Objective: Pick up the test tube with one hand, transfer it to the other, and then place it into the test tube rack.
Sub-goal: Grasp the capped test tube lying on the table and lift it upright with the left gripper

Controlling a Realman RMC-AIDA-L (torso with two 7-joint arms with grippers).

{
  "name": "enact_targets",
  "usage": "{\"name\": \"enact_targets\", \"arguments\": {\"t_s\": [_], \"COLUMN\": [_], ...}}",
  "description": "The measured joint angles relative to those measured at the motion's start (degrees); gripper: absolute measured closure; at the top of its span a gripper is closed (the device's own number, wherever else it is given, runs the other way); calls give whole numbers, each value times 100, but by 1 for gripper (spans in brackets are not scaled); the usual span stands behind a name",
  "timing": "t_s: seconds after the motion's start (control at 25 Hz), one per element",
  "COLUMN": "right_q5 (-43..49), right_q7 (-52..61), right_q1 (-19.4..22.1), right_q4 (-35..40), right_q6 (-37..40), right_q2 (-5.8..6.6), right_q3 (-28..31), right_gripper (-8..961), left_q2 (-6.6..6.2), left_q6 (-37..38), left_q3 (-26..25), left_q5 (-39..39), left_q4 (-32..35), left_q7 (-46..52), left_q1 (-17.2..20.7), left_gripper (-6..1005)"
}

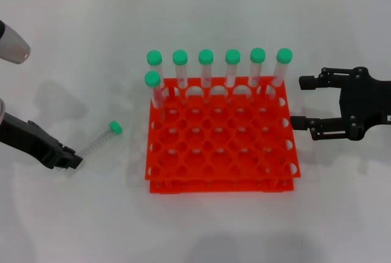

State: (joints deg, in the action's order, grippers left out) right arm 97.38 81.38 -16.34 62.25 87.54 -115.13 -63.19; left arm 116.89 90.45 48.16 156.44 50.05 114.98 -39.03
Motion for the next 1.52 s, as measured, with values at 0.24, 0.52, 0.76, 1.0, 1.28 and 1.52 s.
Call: {"name": "enact_targets", "arguments": {"t_s": [0.24, 0.52, 0.76, 1.0, 1.28, 1.52], "right_q5": [0, -3, -165, -222, -227, -283], "right_q7": [0, -7, -144, -167, -167, -167], "right_q1": [8, 24, 26, 37, 36, 32], "right_q4": [-2, -46, -202, -225, -225, -229], "right_q6": [0, 0, -6, -10, -70, -103], "right_q2": [0, 0, 0, 8, 9, 9], "right_q3": [0, 41, 78, 90, 89, 88], "right_gripper": [185, 185, 185, 185, 185, 185], "left_q2": [0, 6, -19, -64, -145, -95], "left_q6": [8, 12, -107, -164, -306, -394], "left_q3": [0, -26, -212, -694, -1004, -1032], "left_q5": [-4, -93, -729, -2159, -3029, -3620], "left_q4": [-4, 57, 398, 940, 920, 814], "left_q7": [-19, -128, -365, -998, -1551, -2170], "left_q1": [5, 37, 326, 771, 846, 773], "left_gripper": [813, 813, 813, 813, 813, 812]}}
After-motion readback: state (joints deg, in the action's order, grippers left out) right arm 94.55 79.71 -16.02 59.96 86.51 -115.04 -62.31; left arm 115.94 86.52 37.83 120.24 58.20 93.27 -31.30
